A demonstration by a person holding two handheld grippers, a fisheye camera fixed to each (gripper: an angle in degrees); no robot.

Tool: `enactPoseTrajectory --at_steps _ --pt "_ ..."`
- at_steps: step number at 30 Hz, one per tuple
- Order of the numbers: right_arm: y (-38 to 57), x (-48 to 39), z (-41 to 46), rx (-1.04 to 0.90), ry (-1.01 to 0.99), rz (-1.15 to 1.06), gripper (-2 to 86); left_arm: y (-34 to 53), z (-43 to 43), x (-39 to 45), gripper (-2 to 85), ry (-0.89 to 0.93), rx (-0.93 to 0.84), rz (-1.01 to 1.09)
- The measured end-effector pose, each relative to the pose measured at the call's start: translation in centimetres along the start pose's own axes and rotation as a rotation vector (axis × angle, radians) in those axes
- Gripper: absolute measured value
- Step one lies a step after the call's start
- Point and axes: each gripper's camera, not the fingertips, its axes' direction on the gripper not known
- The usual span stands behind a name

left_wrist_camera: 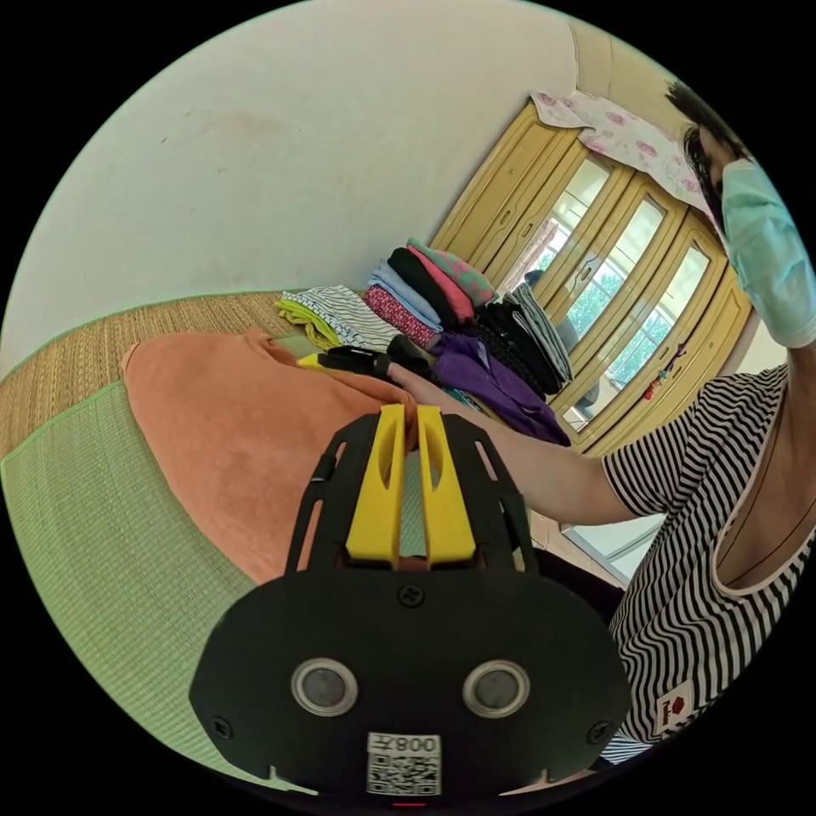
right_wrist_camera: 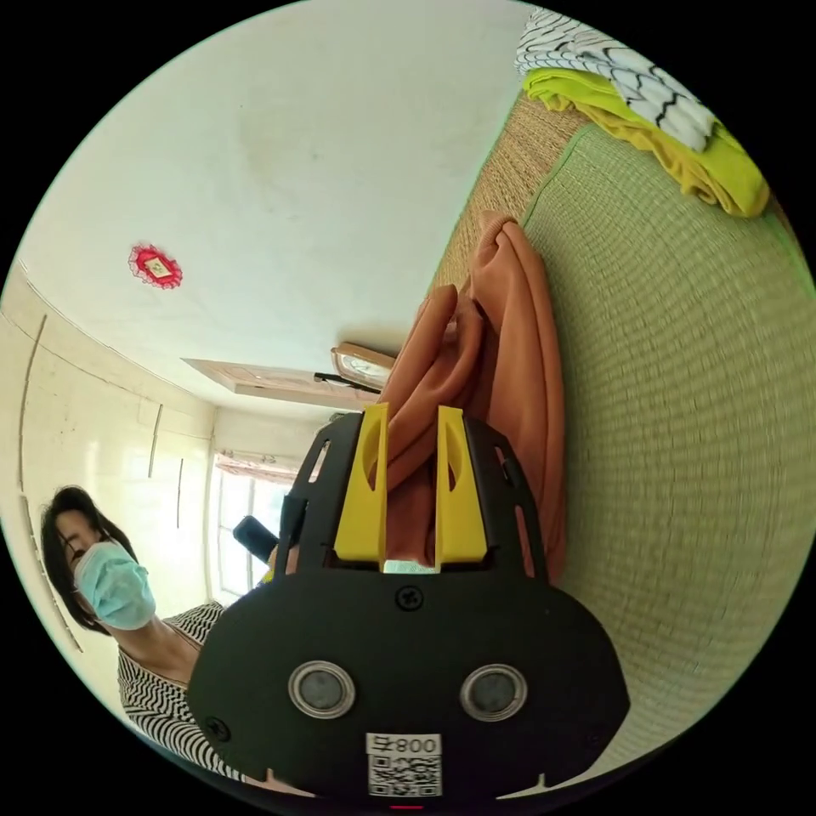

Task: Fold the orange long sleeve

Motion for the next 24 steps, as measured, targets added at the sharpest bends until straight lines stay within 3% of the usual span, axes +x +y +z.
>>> enactPoseTrajectory --at_steps 7,12,18,24 --pt "-2.5 -0.6 2.9 -0.065 -0.053 0.041 5.1 -0.3 2.1 0.0 2.7 0.011 -0.029 0.004" --pt "-3.0 -6.6 1.7 -0.063 0.053 -0.134 1.9 -1.4 3.8 0.5 2.7 0.029 -0.051 0.048" --pt "-3.5 -8.4 1.6 -0.114 0.295 -0.193 1.2 -2.4 10.4 0.3 2.8 0.009 -0.223 0.087" --pt "-2.9 -5.4 2.2 -0.091 0.294 -0.099 0.9 -1.5 16.4 -1.4 3.5 -0.087 -0.416 0.038"
